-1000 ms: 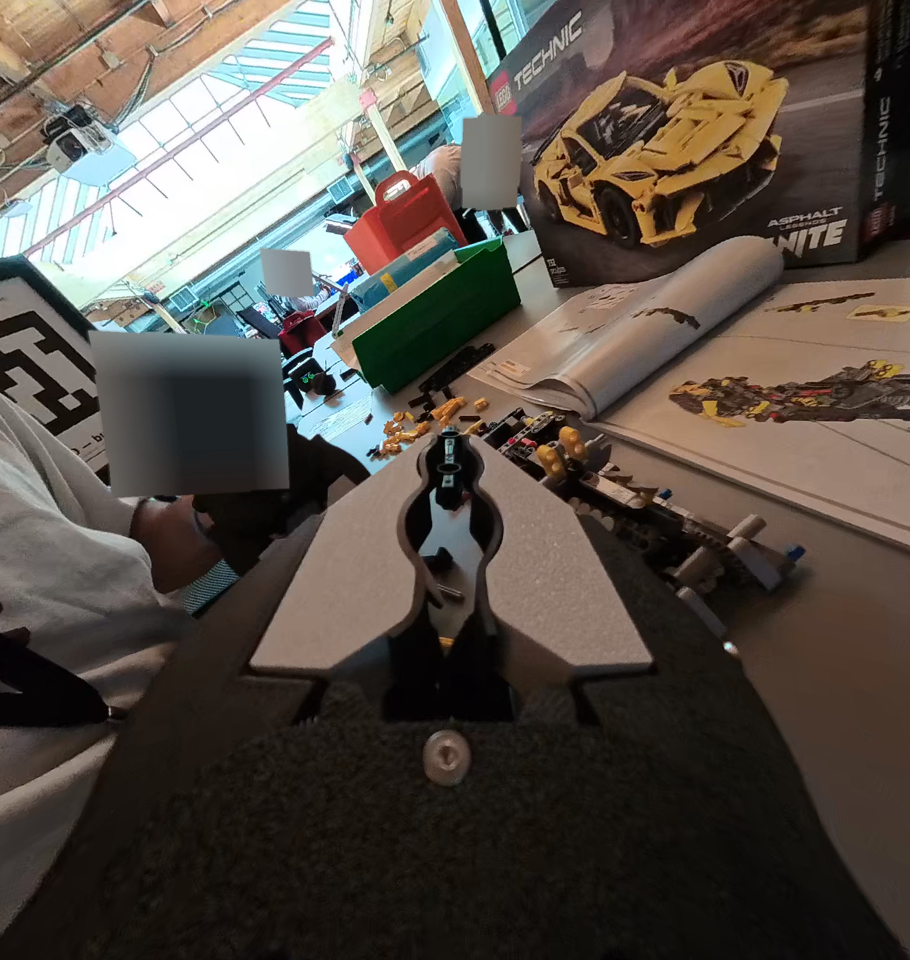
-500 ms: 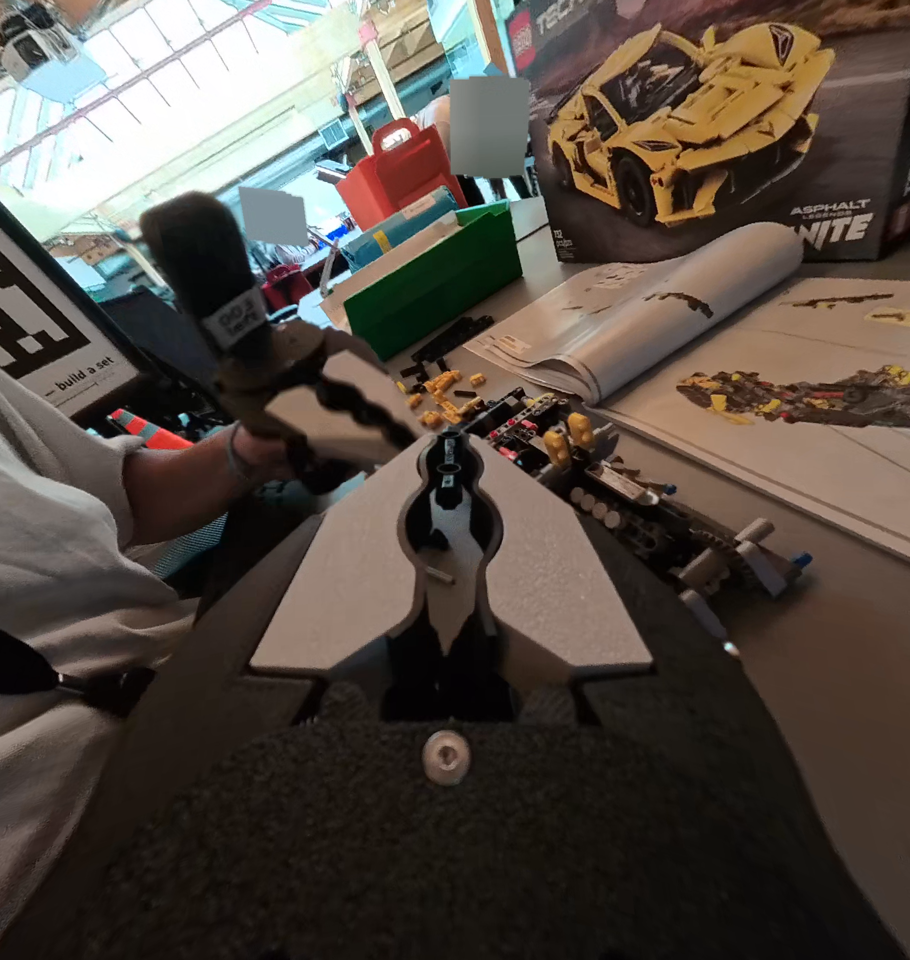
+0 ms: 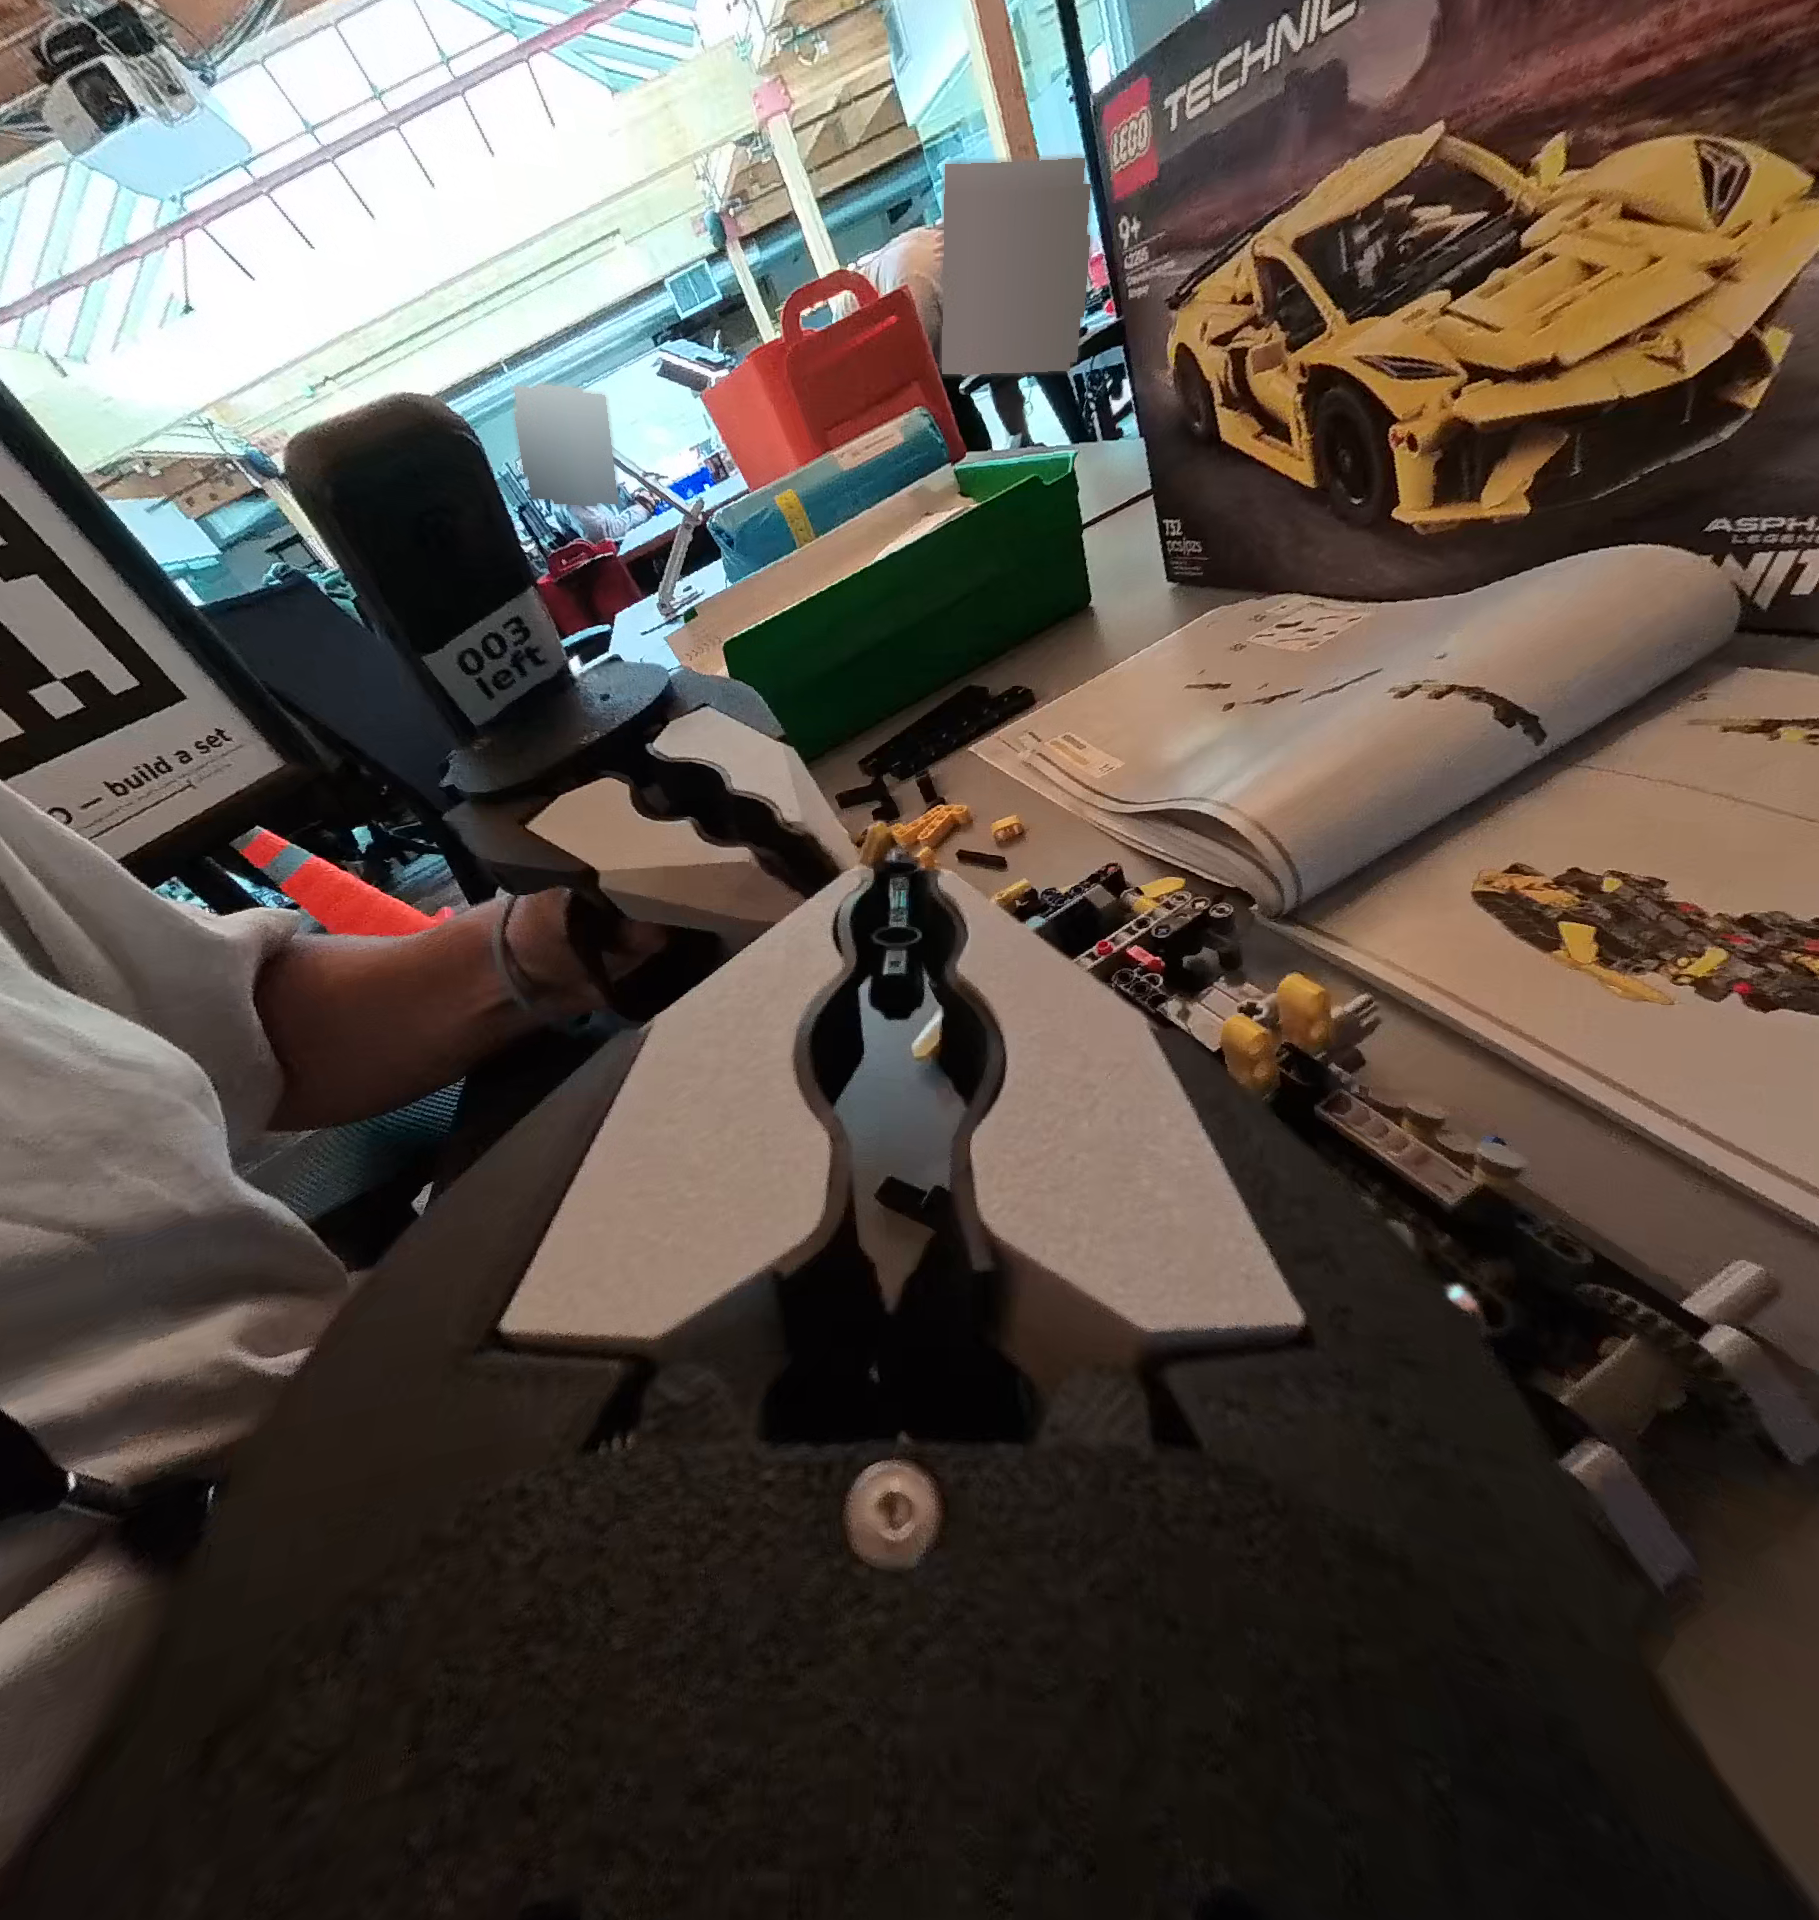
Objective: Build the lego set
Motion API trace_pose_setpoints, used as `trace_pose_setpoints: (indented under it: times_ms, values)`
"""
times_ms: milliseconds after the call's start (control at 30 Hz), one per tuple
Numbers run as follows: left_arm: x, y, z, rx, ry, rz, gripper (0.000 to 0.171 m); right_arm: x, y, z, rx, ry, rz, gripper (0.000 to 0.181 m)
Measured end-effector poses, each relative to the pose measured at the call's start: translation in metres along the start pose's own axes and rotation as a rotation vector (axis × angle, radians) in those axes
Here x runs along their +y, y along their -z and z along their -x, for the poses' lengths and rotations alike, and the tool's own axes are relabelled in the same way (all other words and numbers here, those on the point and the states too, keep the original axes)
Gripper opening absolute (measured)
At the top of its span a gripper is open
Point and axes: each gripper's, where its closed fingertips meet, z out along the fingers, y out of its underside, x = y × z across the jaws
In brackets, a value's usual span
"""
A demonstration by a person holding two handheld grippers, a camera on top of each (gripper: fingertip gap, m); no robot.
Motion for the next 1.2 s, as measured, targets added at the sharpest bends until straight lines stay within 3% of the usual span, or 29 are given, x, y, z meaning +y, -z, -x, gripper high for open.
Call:
trace_pose_setpoints:
  times_ms: [67, 233, 333, 467, 667, 767, 933, 967, 1033, 1133, 1200]
  values:
    - [0.010, 0.000, -0.003, 0.004, -0.029, 0.068, 0.001, 0.005, 0.003, -0.004, 0.012, -0.014, 0.019, 0.006]
    - [0.090, 0.016, -0.032, 0.123, -0.229, 0.544, 0.002, 0.013, 0.022, -0.032, 0.161, 0.028, 0.054, 0.006]
    - [0.113, 0.026, -0.048, 0.207, -0.247, 0.699, 0.001, 0.021, 0.018, -0.032, 0.169, 0.071, 0.104, 0.006]
    - [0.121, 0.027, -0.051, 0.222, -0.267, 0.778, 0.002, 0.027, 0.013, -0.028, 0.164, 0.122, 0.139, 0.006]
    - [0.120, 0.019, -0.058, 0.259, -0.233, 0.802, 0.012, 0.024, 0.018, -0.026, 0.139, 0.077, 0.108, 0.006]
    - [0.120, 0.013, -0.054, 0.231, -0.193, 0.819, 0.001, 0.024, 0.020, -0.026, 0.131, 0.063, 0.105, 0.006]
    - [0.116, 0.008, -0.045, 0.181, -0.265, 0.788, 0.001, 0.025, 0.022, -0.024, 0.104, 0.031, 0.102, 0.006]
    - [0.106, 0.003, -0.037, 0.135, -0.288, 0.720, 0.001, 0.025, 0.022, -0.022, 0.092, 0.021, 0.100, 0.006]
    - [0.058, -0.008, -0.018, 0.003, -0.279, 0.464, 0.001, 0.023, 0.022, -0.019, 0.070, -0.002, 0.081, 0.006]
    - [-0.014, -0.006, -0.010, -0.020, -0.176, 0.099, 0.001, 0.013, 0.020, -0.016, 0.054, -0.056, 0.027, 0.006]
    - [-0.024, -0.008, -0.004, -0.019, -0.126, 0.046, 0.001, 0.001, 0.016, -0.007, 0.036, -0.050, -0.033, 0.005]
